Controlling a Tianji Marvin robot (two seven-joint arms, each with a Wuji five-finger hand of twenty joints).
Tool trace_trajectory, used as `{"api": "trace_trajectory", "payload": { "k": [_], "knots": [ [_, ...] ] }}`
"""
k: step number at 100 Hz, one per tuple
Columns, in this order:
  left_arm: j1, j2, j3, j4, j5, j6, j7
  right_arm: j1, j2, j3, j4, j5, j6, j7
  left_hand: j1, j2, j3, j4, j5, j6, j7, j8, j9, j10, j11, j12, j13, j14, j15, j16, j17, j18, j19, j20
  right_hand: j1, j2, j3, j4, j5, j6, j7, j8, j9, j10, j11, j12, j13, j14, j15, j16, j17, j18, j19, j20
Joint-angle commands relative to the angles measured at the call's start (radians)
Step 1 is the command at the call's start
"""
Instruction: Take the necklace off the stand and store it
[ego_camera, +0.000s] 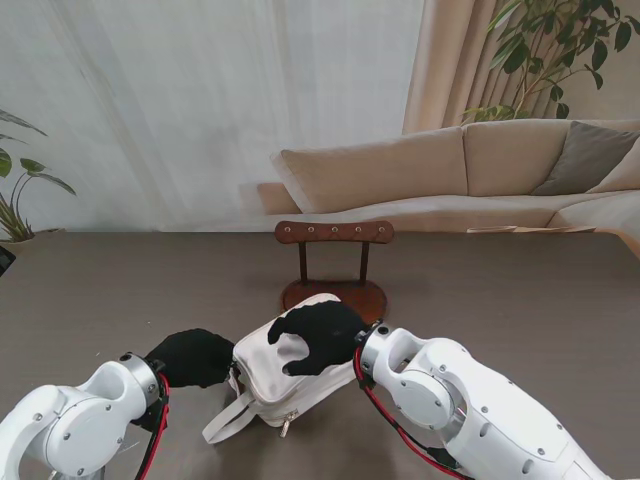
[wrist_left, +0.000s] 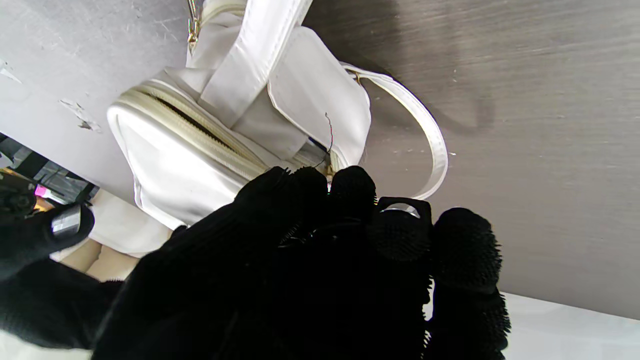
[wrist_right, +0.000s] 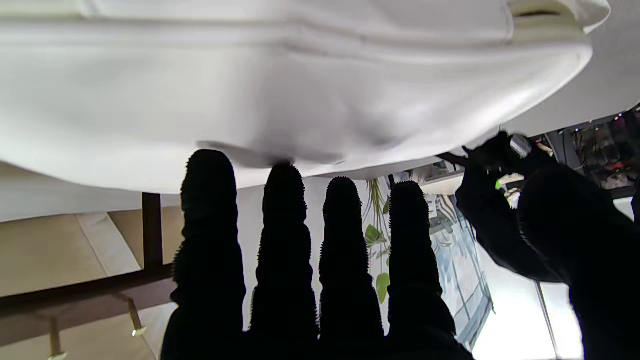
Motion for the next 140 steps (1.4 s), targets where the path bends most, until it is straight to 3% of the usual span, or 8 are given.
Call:
{"api": "trace_trajectory", "payload": {
  "k": [1, 44, 91, 103, 115, 125, 140],
  "knots": [
    [-0.003, 0.003, -0.013, -0.004, -0.011, 0.002, -0.023, 0.002, 0.001, -0.009, 0.017, -0.003, -0.006, 0.020, 0.029, 0.032, 0.012, -0.011, -0.010, -0.056, 0.014, 0.017, 0.011, -0.011, 0.008, 0.008, 0.028, -0.024, -0.001, -0.001, 0.001, -0.008, 0.026, -0.001, -0.018, 0.009, 0.005, 0.009, -0.028, -0.024, 0.002, -0.020, -0.027, -0.030, -0.018, -0.017, -0.013, -0.017, -0.007, -0.009, -0.385, -0.023, -0.005, -0.027],
    [0.048, 0.004, -0.108, -0.039, 0.007, 0.011, -0.062, 0.050, 0.013, -0.046, 0.082, 0.026, -0.026, 0.086, 0.030, 0.034, 0.010, -0.011, -0.012, -0.057, 0.014, 0.017, 0.009, -0.011, 0.007, 0.009, 0.026, -0.023, -0.002, -0.001, -0.002, -0.010, 0.023, -0.002, -0.017, 0.026, 0.005, 0.012, -0.017, -0.030, 0.013, -0.029, -0.019, -0.039, -0.015, -0.025, -0.008, -0.024, 0.000, -0.011, -0.393, -0.032, -0.003, -0.033],
    [0.185, 0.006, -0.168, -0.168, 0.065, 0.011, -0.119, 0.104, 0.024, -0.100, 0.129, 0.075, -0.014, 0.170, 0.031, 0.037, 0.004, -0.010, -0.014, -0.058, 0.013, 0.017, 0.008, -0.014, 0.006, 0.010, 0.022, -0.025, -0.004, -0.001, -0.007, -0.011, 0.019, -0.003, -0.021, 0.044, -0.034, 0.014, -0.035, -0.037, -0.005, -0.040, -0.058, -0.039, -0.041, -0.040, -0.045, -0.018, -0.012, -0.014, -0.424, -0.041, -0.021, -0.037],
    [0.204, 0.006, -0.172, -0.202, 0.077, 0.004, -0.130, 0.118, 0.031, -0.110, 0.136, 0.112, -0.028, 0.214, 0.029, 0.037, 0.004, -0.010, -0.014, -0.060, 0.014, 0.018, 0.009, -0.016, 0.006, 0.010, 0.023, -0.029, -0.003, -0.001, -0.007, -0.011, 0.019, -0.003, -0.026, 0.036, -0.125, 0.003, -0.090, -0.029, -0.048, -0.058, -0.132, 0.000, -0.068, -0.060, -0.105, 0.010, -0.034, -0.017, -0.472, -0.042, -0.069, -0.038],
    [0.207, 0.005, -0.173, -0.210, 0.078, 0.003, -0.127, 0.116, 0.036, -0.106, 0.139, 0.114, -0.050, 0.225, 0.030, 0.036, 0.004, -0.010, -0.014, -0.059, 0.014, 0.018, 0.009, -0.015, 0.006, 0.010, 0.023, -0.029, -0.003, 0.000, -0.007, -0.012, 0.018, -0.003, -0.002, 0.081, -0.353, 0.024, -0.170, 0.005, -0.076, -0.091, -0.238, 0.022, -0.070, -0.068, -0.166, 0.024, -0.053, -0.012, -0.489, -0.044, -0.124, -0.008],
    [0.201, 0.006, -0.167, -0.202, 0.075, 0.001, -0.129, 0.105, 0.036, -0.099, 0.146, 0.080, -0.073, 0.198, 0.030, 0.038, 0.004, -0.010, -0.014, -0.059, 0.014, 0.017, 0.009, -0.016, 0.006, 0.010, 0.023, -0.029, -0.002, 0.000, -0.007, -0.012, 0.018, -0.003, -0.089, -0.004, -0.267, 0.039, -0.200, 0.030, -0.068, -0.102, -0.294, 0.042, -0.053, -0.065, -0.203, 0.029, -0.056, -0.012, -0.491, -0.045, -0.142, 0.011],
    [0.190, 0.008, -0.156, -0.191, 0.069, 0.005, -0.135, 0.098, 0.033, -0.103, 0.171, 0.015, -0.100, 0.129, 0.031, 0.037, 0.003, -0.010, -0.015, -0.059, 0.014, 0.017, 0.008, -0.015, 0.006, 0.010, 0.023, -0.029, -0.002, 0.000, -0.007, -0.012, 0.018, -0.003, -0.086, -0.047, -0.257, 0.027, -0.204, 0.057, -0.042, -0.102, -0.343, 0.065, -0.019, -0.052, -0.244, 0.035, -0.039, -0.007, -0.494, -0.049, -0.152, 0.018]
  ]
}}
